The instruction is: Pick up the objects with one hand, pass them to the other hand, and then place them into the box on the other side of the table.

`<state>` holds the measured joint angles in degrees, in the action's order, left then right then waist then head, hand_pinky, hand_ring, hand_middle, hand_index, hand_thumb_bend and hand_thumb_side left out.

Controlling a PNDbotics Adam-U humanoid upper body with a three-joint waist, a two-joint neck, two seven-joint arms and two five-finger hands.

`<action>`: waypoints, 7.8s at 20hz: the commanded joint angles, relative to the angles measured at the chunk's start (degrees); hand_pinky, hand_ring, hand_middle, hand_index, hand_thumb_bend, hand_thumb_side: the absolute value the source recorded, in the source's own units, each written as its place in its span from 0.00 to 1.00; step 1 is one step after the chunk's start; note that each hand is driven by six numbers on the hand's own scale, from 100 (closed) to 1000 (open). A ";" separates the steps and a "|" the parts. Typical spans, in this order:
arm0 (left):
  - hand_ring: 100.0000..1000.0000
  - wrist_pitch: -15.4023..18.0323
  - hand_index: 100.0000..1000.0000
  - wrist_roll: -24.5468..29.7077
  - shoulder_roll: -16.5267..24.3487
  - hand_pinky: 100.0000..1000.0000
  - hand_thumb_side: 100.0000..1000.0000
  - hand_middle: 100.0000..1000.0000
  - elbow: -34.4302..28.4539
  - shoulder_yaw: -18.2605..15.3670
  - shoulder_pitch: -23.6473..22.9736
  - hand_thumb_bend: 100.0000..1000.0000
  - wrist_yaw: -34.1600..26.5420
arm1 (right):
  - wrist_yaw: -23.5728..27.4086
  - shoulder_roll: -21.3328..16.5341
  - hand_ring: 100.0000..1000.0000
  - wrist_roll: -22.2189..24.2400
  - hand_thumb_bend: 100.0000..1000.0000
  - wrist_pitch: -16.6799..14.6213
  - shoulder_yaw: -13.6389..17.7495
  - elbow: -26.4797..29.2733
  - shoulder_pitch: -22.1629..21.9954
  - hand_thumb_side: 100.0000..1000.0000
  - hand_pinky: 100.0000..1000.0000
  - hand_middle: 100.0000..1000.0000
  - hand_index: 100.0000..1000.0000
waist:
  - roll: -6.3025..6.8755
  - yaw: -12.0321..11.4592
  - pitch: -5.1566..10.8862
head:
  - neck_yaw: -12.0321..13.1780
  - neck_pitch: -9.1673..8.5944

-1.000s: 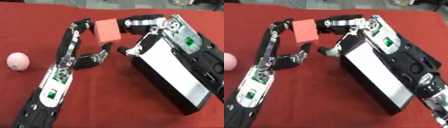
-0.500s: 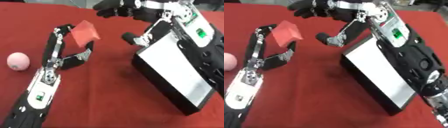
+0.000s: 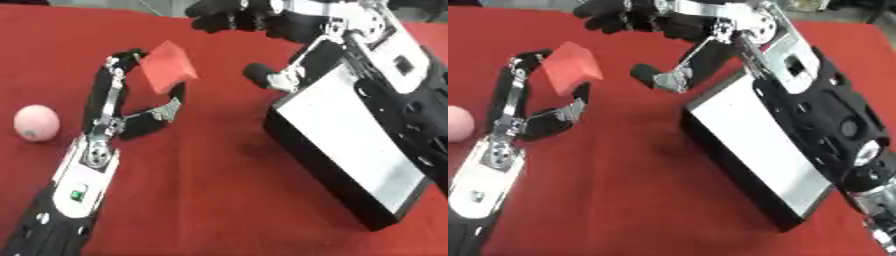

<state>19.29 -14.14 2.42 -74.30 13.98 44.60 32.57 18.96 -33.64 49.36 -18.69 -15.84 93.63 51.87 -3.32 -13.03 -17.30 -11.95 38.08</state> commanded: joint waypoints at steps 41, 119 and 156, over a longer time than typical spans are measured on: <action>0.55 2.65 0.51 1.76 -0.72 0.88 0.19 0.36 -4.96 3.12 1.80 0.00 -0.94 | -8.23 0.24 1.00 2.60 0.00 -8.65 -0.19 -4.55 0.84 0.05 1.00 1.00 1.00 | -0.04 -0.56 0.79 | -1.36 -1.22; 0.57 4.50 0.52 3.91 -3.21 0.87 0.24 0.35 -5.86 5.35 2.99 0.00 -2.67 | -12.17 0.65 1.00 2.60 0.00 -10.51 -2.00 -4.88 0.22 0.05 1.00 1.00 1.00 | -0.29 -1.04 0.30 | -2.44 -1.33; 0.59 3.94 0.60 2.09 -3.13 0.89 0.35 0.40 -5.52 5.42 2.81 0.05 -1.14 | -1.03 0.07 0.98 2.60 0.00 2.51 0.38 -4.60 -0.15 0.09 0.98 0.72 0.73 | 0.04 -0.57 0.45 | -2.65 -1.17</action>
<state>23.52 -11.65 -0.68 -79.59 19.70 46.51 31.33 17.42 -32.32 51.38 -15.76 -16.31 87.63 50.86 -3.32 -13.73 -17.30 -14.35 37.38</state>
